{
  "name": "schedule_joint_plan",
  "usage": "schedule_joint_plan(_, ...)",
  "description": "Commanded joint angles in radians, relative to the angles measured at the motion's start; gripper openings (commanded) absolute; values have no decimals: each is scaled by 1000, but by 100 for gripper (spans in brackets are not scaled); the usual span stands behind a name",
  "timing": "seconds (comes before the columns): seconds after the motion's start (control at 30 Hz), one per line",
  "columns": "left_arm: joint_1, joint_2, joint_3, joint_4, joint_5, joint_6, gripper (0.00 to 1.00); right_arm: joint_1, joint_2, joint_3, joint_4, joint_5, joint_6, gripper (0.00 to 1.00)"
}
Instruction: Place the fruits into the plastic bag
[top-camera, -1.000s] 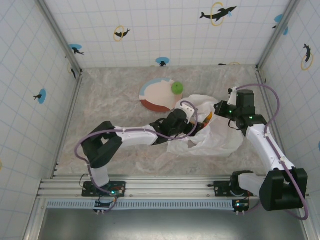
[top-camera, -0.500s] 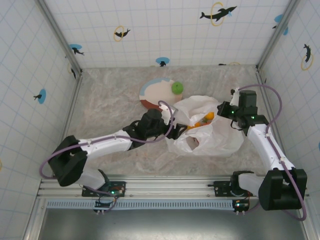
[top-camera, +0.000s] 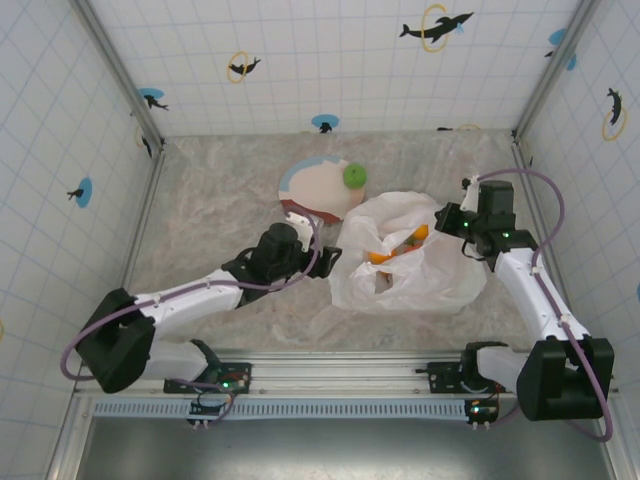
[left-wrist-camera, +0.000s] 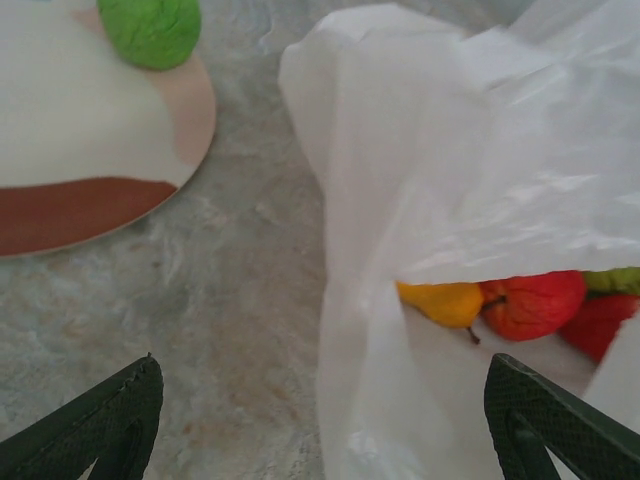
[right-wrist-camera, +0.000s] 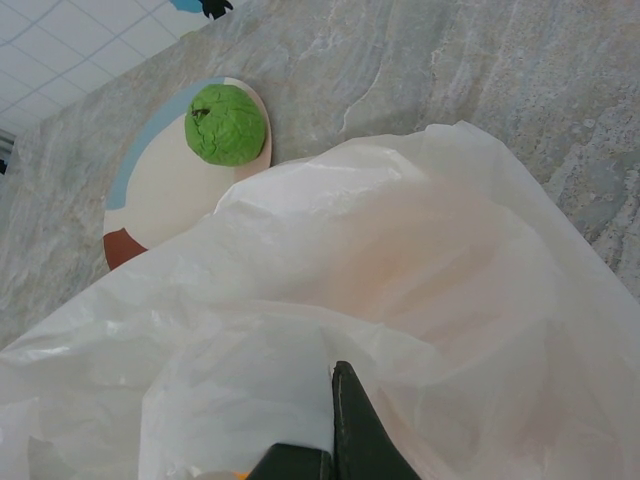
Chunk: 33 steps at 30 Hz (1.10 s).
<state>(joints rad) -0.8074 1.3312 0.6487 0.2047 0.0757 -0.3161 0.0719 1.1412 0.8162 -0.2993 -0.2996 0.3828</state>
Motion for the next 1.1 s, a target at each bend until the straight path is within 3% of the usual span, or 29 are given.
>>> schedule_joint_plan(0.0,2,94,18,1,31,-36,84,-3,-14,42,-25,4,-14,0)
schedule_joint_plan(0.1,2,182,61,36,118,-67,70,-5,-20,65,-51,10,-24,0)
schedule_joint_plan(0.2,-5,240,84,103,233,-112,42,-6,-33,94,-96,26,-50,0)
schedule_joint_plan(0.3,-46,276,118,121,271,-105,17,-7,-35,166,-200,75,-111,0)
schedule_joint_plan(0.4,-89,305,157,146,315,-104,4,-7,-30,255,-303,165,-172,0)
schedule_joint_plan(0.67,-133,365,227,286,448,-193,1,-8,0,438,-443,288,-253,0)
schedule_joint_plan(0.8,-132,362,222,315,492,-204,1,-6,1,435,-436,292,-254,0)
schedule_joint_plan(0.93,-132,338,210,276,457,-178,4,5,-6,347,-371,234,-225,0)
schedule_joint_plan(1.07,-120,297,207,196,358,-133,20,27,-8,260,-302,169,-190,0)
